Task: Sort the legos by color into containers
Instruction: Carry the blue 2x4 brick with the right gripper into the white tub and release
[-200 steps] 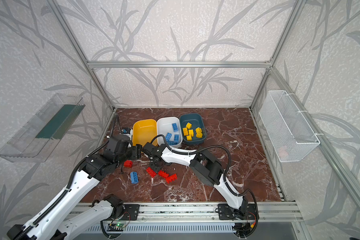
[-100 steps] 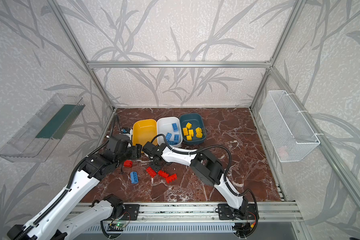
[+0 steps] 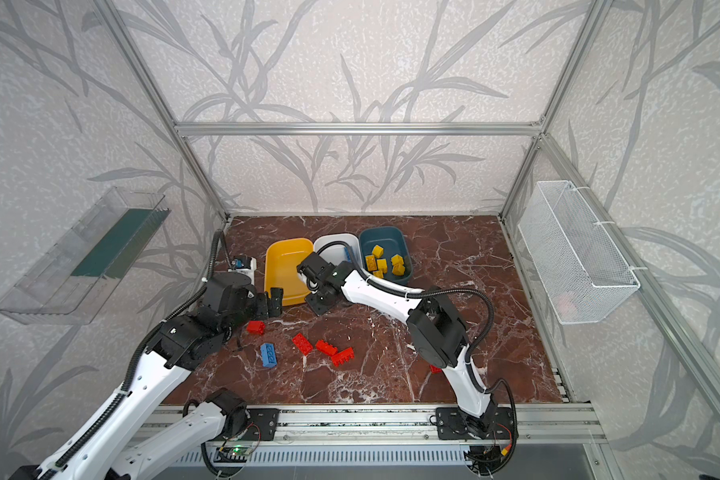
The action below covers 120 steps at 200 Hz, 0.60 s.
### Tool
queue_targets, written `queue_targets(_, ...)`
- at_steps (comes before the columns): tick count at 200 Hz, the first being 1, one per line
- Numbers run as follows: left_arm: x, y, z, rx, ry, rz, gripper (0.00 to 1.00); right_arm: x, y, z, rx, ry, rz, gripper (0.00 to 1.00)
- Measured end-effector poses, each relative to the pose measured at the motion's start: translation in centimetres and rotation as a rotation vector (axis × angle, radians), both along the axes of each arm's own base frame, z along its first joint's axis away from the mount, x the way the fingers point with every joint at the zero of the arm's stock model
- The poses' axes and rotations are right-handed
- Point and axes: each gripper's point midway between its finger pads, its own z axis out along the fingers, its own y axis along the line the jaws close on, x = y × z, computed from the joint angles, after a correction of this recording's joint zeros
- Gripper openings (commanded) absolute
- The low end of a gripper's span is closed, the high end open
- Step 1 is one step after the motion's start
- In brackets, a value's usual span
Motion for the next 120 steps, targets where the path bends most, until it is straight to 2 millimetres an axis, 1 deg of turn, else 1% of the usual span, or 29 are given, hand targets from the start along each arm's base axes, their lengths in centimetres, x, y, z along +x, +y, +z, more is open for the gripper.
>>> queue_targets(31, -0.1, 0.6, -0.1, 0.009, -0.016, 0.025, 0.99, 3.9, -1.7, 1.9, 0.054, -0.010, -0.084, 0.15)
queue_targets(48, 0.0, 0.7, -0.3, 0.013, -0.014, 0.034, 0.99, 6.2, -2.5, 3.4, 0.086, -0.036, -0.127, 0.15)
queue_targets(61, 0.0, 0.8, -0.3, 0.013, -0.015, 0.044, 0.99, 7.7, -2.7, 4.5, 0.110, -0.057, -0.151, 0.15)
queue_targets(74, 0.1, 1.0, -0.4, 0.014, -0.015, 0.062, 0.99, 8.9, -2.6, 5.1, 0.128, -0.072, -0.167, 0.16)
queue_targets(95, 0.3, 1.4, -0.6, 0.023, -0.010, 0.092, 0.99, 10.2, -2.3, 4.7, 0.136, -0.073, -0.185, 0.20)
queue_targets(120, 0.5, 1.9, -1.0, 0.038, 0.008, 0.134, 0.99, 11.1, -2.2, 3.0, 0.113, -0.049, -0.199, 0.28)
